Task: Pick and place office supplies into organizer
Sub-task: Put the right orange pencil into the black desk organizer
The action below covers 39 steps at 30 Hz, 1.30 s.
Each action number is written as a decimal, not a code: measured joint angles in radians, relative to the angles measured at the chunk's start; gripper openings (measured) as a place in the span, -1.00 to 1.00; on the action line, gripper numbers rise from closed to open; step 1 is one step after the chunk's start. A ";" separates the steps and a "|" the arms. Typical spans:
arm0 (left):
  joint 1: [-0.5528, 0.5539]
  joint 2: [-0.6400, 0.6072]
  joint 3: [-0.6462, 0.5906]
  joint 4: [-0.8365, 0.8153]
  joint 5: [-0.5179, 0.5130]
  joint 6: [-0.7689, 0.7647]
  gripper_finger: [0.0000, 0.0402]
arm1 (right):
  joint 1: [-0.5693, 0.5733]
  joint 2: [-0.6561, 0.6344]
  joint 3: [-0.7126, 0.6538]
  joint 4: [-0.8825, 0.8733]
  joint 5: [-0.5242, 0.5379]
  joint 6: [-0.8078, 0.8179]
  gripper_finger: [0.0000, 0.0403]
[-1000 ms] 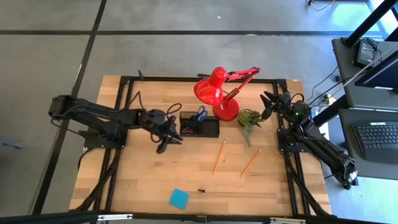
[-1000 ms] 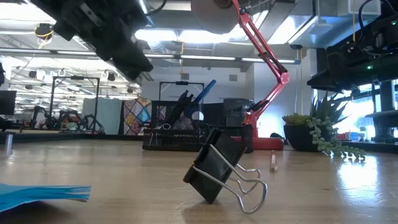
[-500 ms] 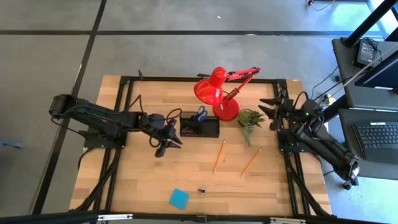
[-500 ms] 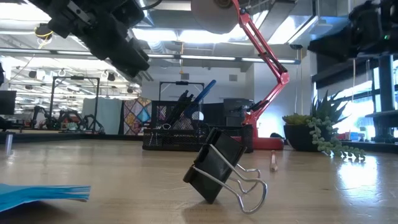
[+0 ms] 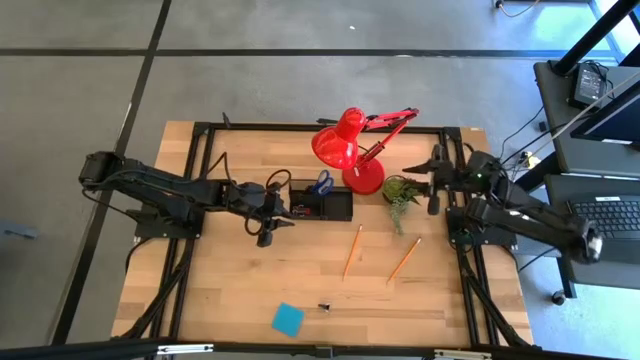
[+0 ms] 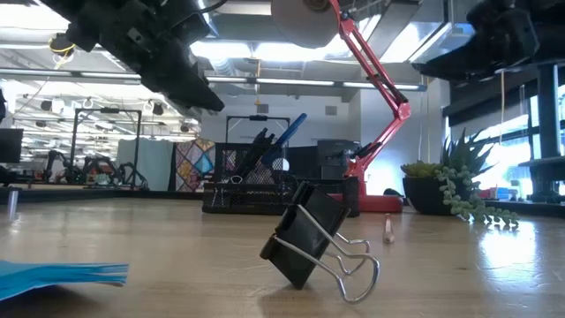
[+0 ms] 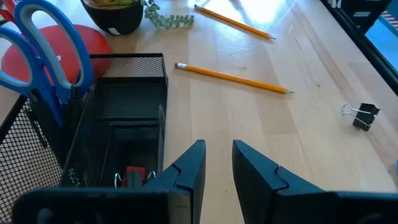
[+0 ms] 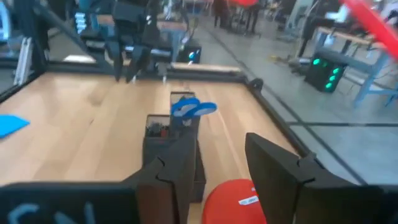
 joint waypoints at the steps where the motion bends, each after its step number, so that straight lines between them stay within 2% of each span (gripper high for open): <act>1: 0.000 0.000 0.000 0.000 0.000 0.000 -0.64 | 0.022 0.030 0.019 -0.004 0.005 -0.006 -0.28; 4: 0.000 0.000 0.000 0.000 0.000 0.022 -0.64 | 0.099 0.117 0.098 -0.044 0.050 -0.027 -0.28; 10: 0.000 0.000 0.000 0.000 0.000 0.043 -0.64 | 0.269 0.282 0.231 -0.168 0.261 0.030 -0.28; 12: 0.000 0.000 0.000 0.000 0.000 0.045 -0.64 | 0.324 0.334 0.264 -0.211 0.297 0.058 -0.28; 21: 0.000 0.000 0.000 0.000 0.000 0.060 -0.64 | 0.538 0.519 0.334 -0.290 0.333 0.157 -0.28; 28: 0.000 0.000 0.000 0.000 0.000 0.061 -0.63 | 0.670 0.650 0.435 -0.502 0.370 0.340 -0.28; 32: 0.000 0.000 0.000 0.000 0.000 0.061 -0.65 | 0.742 0.725 0.489 -0.606 0.366 0.385 -0.28; 39: 0.000 0.000 0.000 0.000 0.000 0.061 -0.63 | 0.831 0.833 0.539 -0.856 0.210 0.423 -0.28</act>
